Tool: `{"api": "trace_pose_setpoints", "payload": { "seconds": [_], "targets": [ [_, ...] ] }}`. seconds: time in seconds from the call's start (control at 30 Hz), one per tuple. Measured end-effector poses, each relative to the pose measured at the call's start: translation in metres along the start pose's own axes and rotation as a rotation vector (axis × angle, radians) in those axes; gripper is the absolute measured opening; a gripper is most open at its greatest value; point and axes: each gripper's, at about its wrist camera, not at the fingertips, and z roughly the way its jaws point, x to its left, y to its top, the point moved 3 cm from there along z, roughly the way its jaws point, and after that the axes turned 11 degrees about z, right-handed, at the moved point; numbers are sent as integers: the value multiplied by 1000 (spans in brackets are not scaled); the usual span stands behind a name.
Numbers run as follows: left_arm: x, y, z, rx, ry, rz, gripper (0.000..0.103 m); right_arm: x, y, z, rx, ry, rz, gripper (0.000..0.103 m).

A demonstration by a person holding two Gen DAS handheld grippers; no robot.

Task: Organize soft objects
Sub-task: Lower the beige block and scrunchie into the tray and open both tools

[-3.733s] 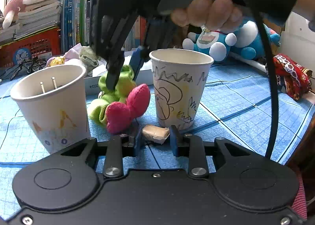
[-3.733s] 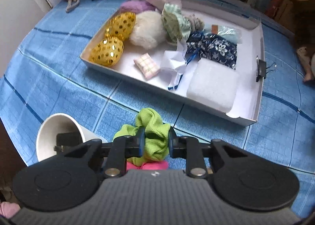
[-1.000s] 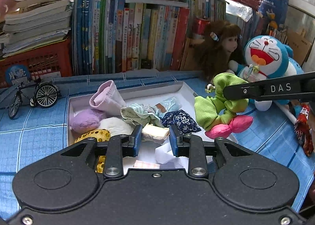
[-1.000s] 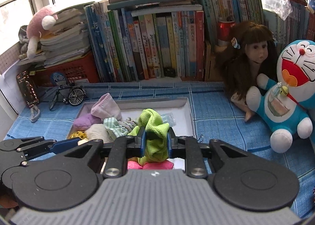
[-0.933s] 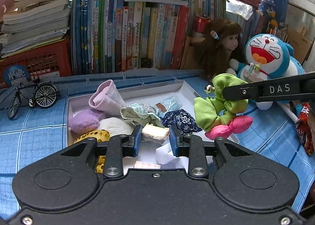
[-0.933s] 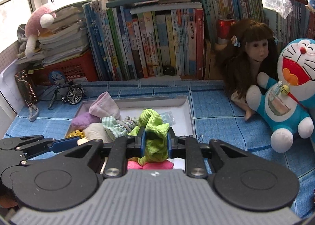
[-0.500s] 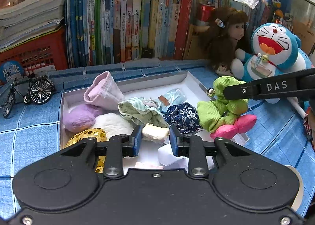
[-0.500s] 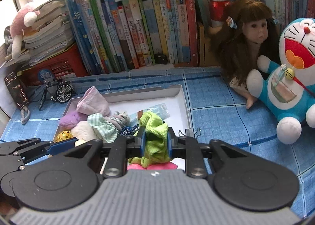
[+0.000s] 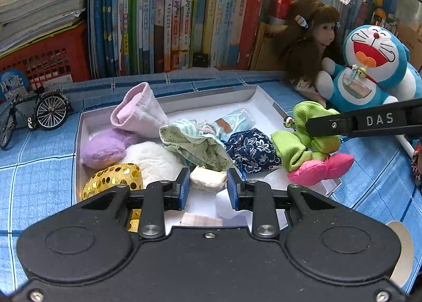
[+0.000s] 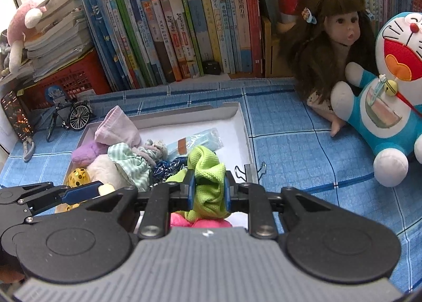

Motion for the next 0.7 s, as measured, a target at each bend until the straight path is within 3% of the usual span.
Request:
{"api": "trace_pose_setpoints", "payload": {
  "seconds": [0.23,0.7],
  "targets": [
    [8,5,-2,-12,18,-17,28,6,10,-4,-8,61,40,26],
    [12,-7,9,20,15,-23,28,40,9,-1,-19,103,-16,26]
  ]
}}
